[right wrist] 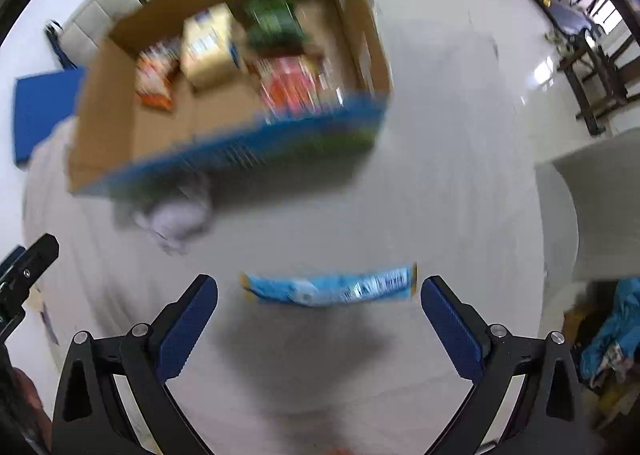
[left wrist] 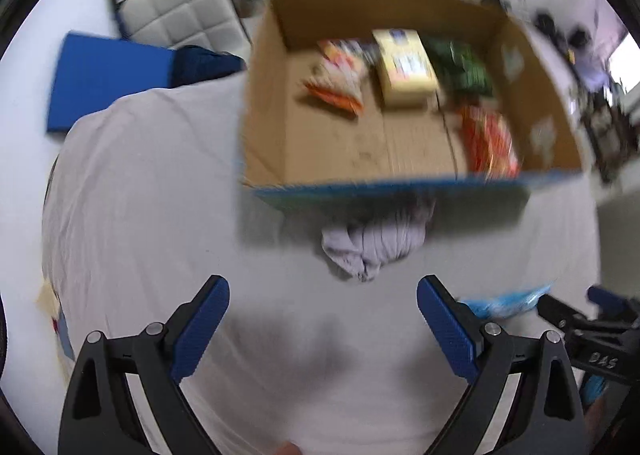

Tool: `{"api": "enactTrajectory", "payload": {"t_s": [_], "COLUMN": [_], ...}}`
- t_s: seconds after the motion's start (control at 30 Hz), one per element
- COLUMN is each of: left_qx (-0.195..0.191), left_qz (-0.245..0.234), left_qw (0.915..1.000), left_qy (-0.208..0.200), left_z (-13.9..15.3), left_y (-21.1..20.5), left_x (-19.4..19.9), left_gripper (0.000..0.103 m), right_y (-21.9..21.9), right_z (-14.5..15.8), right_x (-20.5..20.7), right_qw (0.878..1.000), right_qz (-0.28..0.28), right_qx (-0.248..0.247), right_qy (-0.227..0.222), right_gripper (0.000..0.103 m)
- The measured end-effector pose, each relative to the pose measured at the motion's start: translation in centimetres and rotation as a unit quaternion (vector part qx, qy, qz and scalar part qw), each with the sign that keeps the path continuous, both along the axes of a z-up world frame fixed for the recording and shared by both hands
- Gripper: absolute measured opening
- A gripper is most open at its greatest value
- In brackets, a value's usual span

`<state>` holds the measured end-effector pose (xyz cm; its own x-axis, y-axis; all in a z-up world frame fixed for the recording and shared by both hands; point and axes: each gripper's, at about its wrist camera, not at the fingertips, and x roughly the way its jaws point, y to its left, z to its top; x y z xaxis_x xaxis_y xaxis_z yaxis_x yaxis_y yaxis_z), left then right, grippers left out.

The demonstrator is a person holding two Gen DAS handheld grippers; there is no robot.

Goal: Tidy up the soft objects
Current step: 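Grasp the lilac rolled towel with left tool while right tool grasps blue stick pack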

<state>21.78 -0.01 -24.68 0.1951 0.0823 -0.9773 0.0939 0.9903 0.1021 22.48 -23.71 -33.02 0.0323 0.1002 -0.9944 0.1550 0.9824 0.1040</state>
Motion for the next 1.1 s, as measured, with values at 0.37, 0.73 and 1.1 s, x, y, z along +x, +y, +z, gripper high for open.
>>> {"api": "enactTrajectory", "payload": {"t_s": [0.37,0.73,1.1], "left_qx": [0.087,0.077,-0.073], "left_qz": [-0.171,-0.207,-0.012], "left_qw": [0.9796,0.9704,0.9857], "left_qy": [0.061,0.097,0.151], "left_z": [-8.8,-11.9,-10.8], "left_y": [-7.0,-9.1,-2.3], "left_x": [3.5,3.8,-0.5], "left_gripper": [0.096,0.054,0.051], "right_y": [-0.8,2.5,6.7], "right_z": [-7.0,-8.0,-10.9], "right_x": [-2.3,-2.4,-3.1], "right_qw": [0.998,0.981,0.925], "right_qz": [0.032,0.177,0.354], "right_qx": [-0.012,-0.049,-0.104], "right_qy": [0.059,0.069,0.092], "right_gripper": [0.103,0.103,0.097]}}
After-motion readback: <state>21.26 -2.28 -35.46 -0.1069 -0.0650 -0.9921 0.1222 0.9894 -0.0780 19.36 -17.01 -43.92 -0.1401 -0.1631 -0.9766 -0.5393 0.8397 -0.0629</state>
